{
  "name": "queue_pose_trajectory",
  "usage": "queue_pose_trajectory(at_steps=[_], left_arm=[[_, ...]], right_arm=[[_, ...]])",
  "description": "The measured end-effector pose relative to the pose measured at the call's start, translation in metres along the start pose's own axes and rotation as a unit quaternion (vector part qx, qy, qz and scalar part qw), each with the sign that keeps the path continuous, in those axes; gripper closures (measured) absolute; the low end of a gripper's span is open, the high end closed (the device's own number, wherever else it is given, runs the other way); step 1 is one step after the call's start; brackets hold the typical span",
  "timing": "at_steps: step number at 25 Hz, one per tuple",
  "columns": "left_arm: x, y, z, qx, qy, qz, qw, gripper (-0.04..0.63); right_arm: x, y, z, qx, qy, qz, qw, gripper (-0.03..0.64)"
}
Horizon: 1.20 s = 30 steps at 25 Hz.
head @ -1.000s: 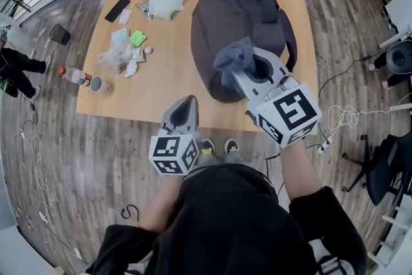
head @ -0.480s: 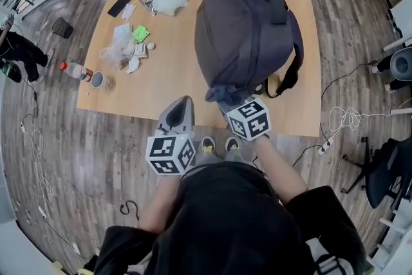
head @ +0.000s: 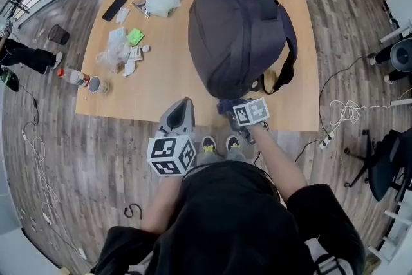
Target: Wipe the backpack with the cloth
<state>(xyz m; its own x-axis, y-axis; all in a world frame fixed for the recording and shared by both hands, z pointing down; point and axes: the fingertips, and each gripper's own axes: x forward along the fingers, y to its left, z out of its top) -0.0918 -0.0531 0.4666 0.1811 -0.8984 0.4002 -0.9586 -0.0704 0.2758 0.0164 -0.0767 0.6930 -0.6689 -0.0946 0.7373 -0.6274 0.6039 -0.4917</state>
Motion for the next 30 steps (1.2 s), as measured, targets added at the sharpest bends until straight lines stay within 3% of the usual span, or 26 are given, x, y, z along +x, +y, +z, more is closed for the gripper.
queue_pose_trajectory(at_steps=[4, 7, 9, 14, 17, 21, 24, 27, 30], left_arm=[[0.004, -0.003, -0.002, 0.001, 0.005, -0.008, 1.0000, 0.580], [0.008, -0.008, 0.001, 0.000, 0.002, -0.016, 0.9999, 0.580], [0.012, -0.010, 0.002, 0.001, 0.002, -0.020, 0.9998, 0.580], [0.021, -0.018, 0.003, 0.004, 0.001, -0.028, 0.9996, 0.580], [0.023, -0.018, 0.004, 0.002, 0.001, -0.029, 0.9996, 0.580], [0.018, -0.013, 0.005, -0.002, -0.002, -0.021, 0.9998, 0.580], [0.012, -0.005, 0.004, -0.008, 0.000, -0.013, 0.9999, 0.580], [0.009, -0.001, 0.004, -0.009, -0.001, -0.011, 0.9999, 0.580], [0.011, -0.004, 0.004, -0.010, 0.000, -0.015, 0.9998, 0.580]], right_arm=[[-0.028, -0.029, 0.001, -0.066, 0.021, -0.046, 0.997, 0.575], [-0.062, -0.044, 0.015, -0.056, -0.017, -0.063, 0.996, 0.575], [-0.093, -0.031, 0.042, -0.046, -0.067, -0.043, 0.996, 0.575], [-0.160, 0.040, 0.107, -0.135, -0.135, -0.015, 0.981, 0.575], [-0.160, 0.060, 0.120, -0.119, -0.169, 0.008, 0.978, 0.575], [-0.098, 0.081, 0.098, -0.065, -0.132, 0.071, 0.987, 0.575], [-0.045, 0.073, 0.070, -0.073, -0.078, 0.064, 0.992, 0.575], [-0.030, 0.060, 0.042, -0.054, -0.043, 0.083, 0.994, 0.575], [-0.024, 0.008, 0.011, -0.028, 0.012, 0.030, 0.999, 0.575]])
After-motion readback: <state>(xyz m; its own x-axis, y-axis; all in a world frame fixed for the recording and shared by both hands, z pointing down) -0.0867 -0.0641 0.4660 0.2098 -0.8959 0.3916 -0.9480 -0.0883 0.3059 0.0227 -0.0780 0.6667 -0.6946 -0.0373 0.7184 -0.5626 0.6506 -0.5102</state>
